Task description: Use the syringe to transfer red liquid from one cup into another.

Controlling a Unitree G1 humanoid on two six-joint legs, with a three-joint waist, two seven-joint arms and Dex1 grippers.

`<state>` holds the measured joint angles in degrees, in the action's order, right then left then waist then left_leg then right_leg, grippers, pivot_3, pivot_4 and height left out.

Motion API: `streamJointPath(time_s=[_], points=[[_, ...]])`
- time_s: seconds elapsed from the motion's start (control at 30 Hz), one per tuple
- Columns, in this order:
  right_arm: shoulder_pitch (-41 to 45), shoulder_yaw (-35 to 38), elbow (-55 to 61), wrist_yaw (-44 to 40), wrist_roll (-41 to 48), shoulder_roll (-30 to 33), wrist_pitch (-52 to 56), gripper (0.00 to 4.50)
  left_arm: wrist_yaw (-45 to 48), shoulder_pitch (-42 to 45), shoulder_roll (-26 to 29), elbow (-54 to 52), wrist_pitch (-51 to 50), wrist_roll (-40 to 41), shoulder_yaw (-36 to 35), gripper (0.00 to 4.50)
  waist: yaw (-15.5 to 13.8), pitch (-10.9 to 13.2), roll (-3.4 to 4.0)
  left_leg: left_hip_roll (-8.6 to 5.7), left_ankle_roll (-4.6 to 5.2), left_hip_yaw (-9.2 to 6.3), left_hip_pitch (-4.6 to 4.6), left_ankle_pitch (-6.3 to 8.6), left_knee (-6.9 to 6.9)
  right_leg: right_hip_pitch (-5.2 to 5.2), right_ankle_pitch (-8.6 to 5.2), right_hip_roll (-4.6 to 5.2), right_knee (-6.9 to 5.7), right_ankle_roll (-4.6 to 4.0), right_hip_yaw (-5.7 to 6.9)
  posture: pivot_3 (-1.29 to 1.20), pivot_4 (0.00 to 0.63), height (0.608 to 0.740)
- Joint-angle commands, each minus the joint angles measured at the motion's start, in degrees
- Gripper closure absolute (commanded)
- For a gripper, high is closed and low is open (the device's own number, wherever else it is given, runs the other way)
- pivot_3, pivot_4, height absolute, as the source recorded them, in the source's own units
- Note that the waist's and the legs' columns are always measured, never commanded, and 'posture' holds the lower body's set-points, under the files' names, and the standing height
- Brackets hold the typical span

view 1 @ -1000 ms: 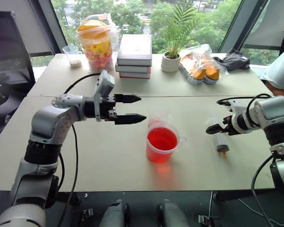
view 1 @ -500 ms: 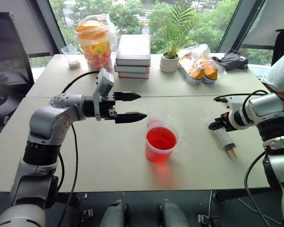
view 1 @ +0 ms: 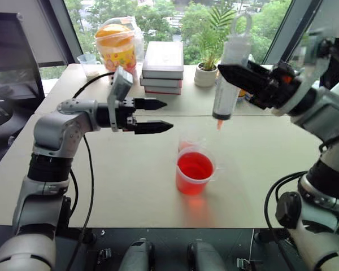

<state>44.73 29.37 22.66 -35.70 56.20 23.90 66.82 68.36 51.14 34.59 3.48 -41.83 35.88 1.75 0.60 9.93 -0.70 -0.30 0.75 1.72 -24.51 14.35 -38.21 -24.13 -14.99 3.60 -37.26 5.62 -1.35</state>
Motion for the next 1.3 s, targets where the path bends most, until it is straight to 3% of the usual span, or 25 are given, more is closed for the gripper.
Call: streamJointPath(time_s=[0.03, 0.43, 0.63, 1.0, 1.1, 1.3], points=[[-4.9, -0.9, 5.0, 1.2, 2.4, -2.0, -6.0, 3.11, 1.5, 2.3, 0.5, -0.3, 0.4, -0.1, 0.1, 0.0, 0.0, 0.0, 0.0, 0.0, 0.0, 0.0, 0.0, 0.0, 0.0, -0.01, 0.0, 0.0, -0.01, 0.0, 0.0, 0.0, 0.15, 0.74], [-26.9, -20.6, 5.5, -5.3, -16.9, -6.5, -35.4, 3.11, 4.1, 6.0, -1.0, -0.5, -1.0, -0.1, 2.5, 0.0, -0.1, 0.0, 0.0, 0.03, -0.01, 0.03, 0.03, 0.0, -0.01, -0.06, 0.0, -0.26, -0.05, 0.0, -0.03, 0.0, 0.15, 0.74], [-29.2, -24.2, 3.5, -5.7, -21.2, -6.1, -42.1, 3.11, 4.6, 9.5, -4.2, 1.4, -2.1, 0.7, 2.4, 0.0, 0.2, 0.0, 0.0, 0.02, -0.01, 0.04, 0.04, -0.01, -0.07, -0.02, -0.01, -0.27, -0.07, 0.01, -0.05, 0.0, 0.15, 0.74], [-29.6, -25.6, 3.6, -4.8, -22.0, -4.7, -43.9, 3.11, 2.9, 11.2, -9.0, 4.0, -1.9, -0.7, 3.7, 0.0, 0.1, 0.0, 0.01, 0.06, -0.02, 0.0, 0.07, -0.02, -0.04, -0.03, -0.01, -0.35, -0.11, 0.01, -0.06, 0.0, 0.15, 0.74], [-29.6, -25.7, 3.9, -4.5, -21.9, -4.3, -43.9, 3.11, 2.3, 11.3, -10.0, 4.3, -2.0, -0.5, 3.7, 0.9, 0.1, 0.0, 0.01, 0.06, -0.02, 0.0, 0.07, -0.02, -0.04, -0.03, -0.01, -0.35, -0.1, 0.01, -0.06, 0.0, 0.15, 0.74], [-29.7, -26.2, 4.1, -4.2, -22.1, -3.7, -43.8, 3.11, 2.2, 11.1, -10.6, 3.6, -2.3, 0.0, 3.5, 4.01, 0.1, 0.0, 0.0, 0.06, -0.02, 0.0, 0.07, -0.02, -0.04, -0.03, -0.01, -0.34, -0.1, 0.01, -0.06, 0.0, 0.15, 0.74]])
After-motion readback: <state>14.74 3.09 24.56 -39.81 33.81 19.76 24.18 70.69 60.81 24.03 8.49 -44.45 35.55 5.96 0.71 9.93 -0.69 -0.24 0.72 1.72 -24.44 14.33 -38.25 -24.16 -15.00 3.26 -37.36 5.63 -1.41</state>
